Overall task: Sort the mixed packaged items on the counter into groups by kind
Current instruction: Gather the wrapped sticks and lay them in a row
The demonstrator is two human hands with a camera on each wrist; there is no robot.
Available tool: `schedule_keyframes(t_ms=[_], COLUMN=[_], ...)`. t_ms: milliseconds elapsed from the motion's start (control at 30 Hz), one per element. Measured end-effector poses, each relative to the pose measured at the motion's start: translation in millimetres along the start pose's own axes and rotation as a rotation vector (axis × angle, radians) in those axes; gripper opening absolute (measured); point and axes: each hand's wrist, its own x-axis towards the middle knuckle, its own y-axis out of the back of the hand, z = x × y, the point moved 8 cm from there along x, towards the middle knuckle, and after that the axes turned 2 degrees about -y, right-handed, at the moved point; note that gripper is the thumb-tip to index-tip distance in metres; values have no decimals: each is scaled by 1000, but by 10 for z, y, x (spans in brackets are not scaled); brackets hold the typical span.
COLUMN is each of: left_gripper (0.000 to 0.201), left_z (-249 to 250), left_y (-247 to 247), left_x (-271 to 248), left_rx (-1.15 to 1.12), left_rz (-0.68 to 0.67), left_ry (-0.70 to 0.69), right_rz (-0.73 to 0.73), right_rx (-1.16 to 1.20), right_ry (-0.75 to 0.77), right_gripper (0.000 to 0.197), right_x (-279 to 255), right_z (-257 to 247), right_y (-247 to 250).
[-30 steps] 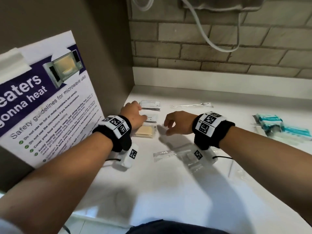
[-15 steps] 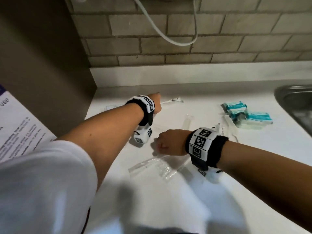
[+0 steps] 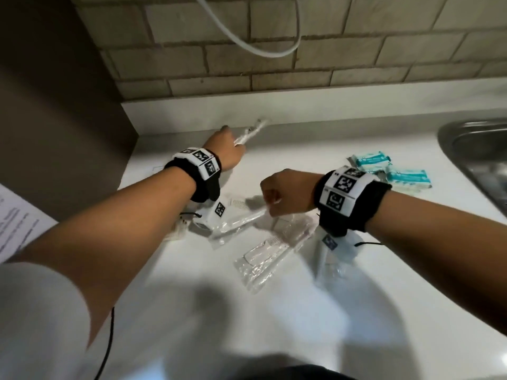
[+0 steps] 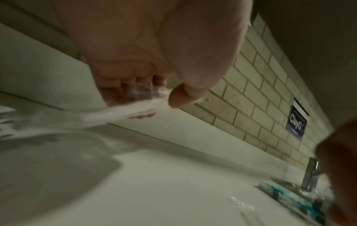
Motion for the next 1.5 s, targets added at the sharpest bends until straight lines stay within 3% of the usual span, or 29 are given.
schedule_keyframes(t_ms=[100, 200, 333, 500, 600, 767, 933, 1033, 1133, 1233, 1333, 1433, 1500], left_gripper=[24, 37, 45, 50, 50, 26, 27, 32, 51, 71, 70, 66, 57], left_z=[-13, 34, 130, 417, 523, 606, 804, 1021, 1152, 1172, 1186, 1239, 1251], left_y=[163, 116, -200, -660, -831, -772, -605, -740, -960, -1143, -1213, -1226, -1251], left_x=[-342, -674, -1108, -1644, -1704, -1632, -1535, -1565, -1619, -1644, -1657, -1641, -1633], left_rx=[-196, -234, -192, -45, 157, 137, -133, -321, -184, -90, -56, 0, 1], left_rz=[99, 80, -115, -315, -371, -324, -177, -217, -287, -302, -301, -337, -371], left_ry=[-5, 1, 34, -4, -45, -34, 40, 63, 44, 52, 77, 84, 94], right_rz=[51, 85, 150, 441, 510, 309, 277, 232, 166, 206, 286, 254, 213], right_rx=[-4, -44, -61, -154, -132, -64, -6, 78, 165, 239, 258, 307, 344], right_ry=[-95, -172, -222, -223, -189, -169, -267, -315, -321, -309, -392, -556, -608], right_gripper=[13, 20, 23, 18, 19, 20, 26, 36, 46, 46, 51, 79, 82], right_x=[-96, -202, -349, -586, -680, -772, -999, -1082, -1137, -1185, -1233, -1273, -1254], right_z=[292, 590, 885, 919, 834, 832, 1075, 1227, 1283, 1294, 1311, 1324, 1295], right_y=[190, 335, 550, 888, 861, 420, 47, -156, -346, -394, -392, -511, -601])
